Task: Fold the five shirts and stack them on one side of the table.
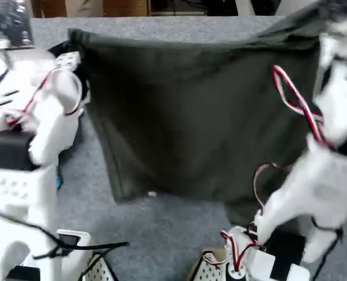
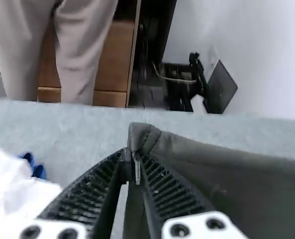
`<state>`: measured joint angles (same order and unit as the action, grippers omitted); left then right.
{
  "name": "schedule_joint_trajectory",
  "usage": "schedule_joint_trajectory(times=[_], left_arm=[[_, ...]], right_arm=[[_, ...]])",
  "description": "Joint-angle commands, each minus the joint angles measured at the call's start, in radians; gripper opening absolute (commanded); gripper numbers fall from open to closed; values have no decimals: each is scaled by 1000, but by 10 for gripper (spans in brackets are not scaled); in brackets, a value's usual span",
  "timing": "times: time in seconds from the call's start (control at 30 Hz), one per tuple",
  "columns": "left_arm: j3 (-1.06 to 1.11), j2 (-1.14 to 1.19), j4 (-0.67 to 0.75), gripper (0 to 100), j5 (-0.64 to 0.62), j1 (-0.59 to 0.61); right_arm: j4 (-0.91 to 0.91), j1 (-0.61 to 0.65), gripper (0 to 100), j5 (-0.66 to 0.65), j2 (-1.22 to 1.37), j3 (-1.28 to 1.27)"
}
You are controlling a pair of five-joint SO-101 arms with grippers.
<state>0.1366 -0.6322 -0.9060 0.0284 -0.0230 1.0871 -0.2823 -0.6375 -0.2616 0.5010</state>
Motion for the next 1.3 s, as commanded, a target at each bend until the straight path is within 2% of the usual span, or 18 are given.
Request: schedule_joint_trajectory(times=[0.0,0.1,0.17,0.23,0.33,0.63,0.8,1.03,1.17,1.27], left_arm=[[304,-1,454,19,6,5],[460,68,770,19,9,8],[483,151,888,19,11,11],[428,254,904,19,11,11],[269,415,873,19,6,23],[-344,817,534,19,6,9],[-565,928,377,19,5,9],[-674,978,301,19,5,5],[-683,978,226,19,5,2],[-677,978,157,19,5,3]], right_arm=[[-275,74,2,-55,-2,-358],[-545,102,2,-48,-2,-575],[-726,111,2,-25,10,-670],[-841,117,2,-5,48,-693],[-876,120,2,2,145,-604],[-603,116,1,37,562,76],[-407,131,1,71,822,544],[-146,125,1,72,1089,1015],[48,114,1,72,1161,1161],[175,102,1,72,1159,1168]])
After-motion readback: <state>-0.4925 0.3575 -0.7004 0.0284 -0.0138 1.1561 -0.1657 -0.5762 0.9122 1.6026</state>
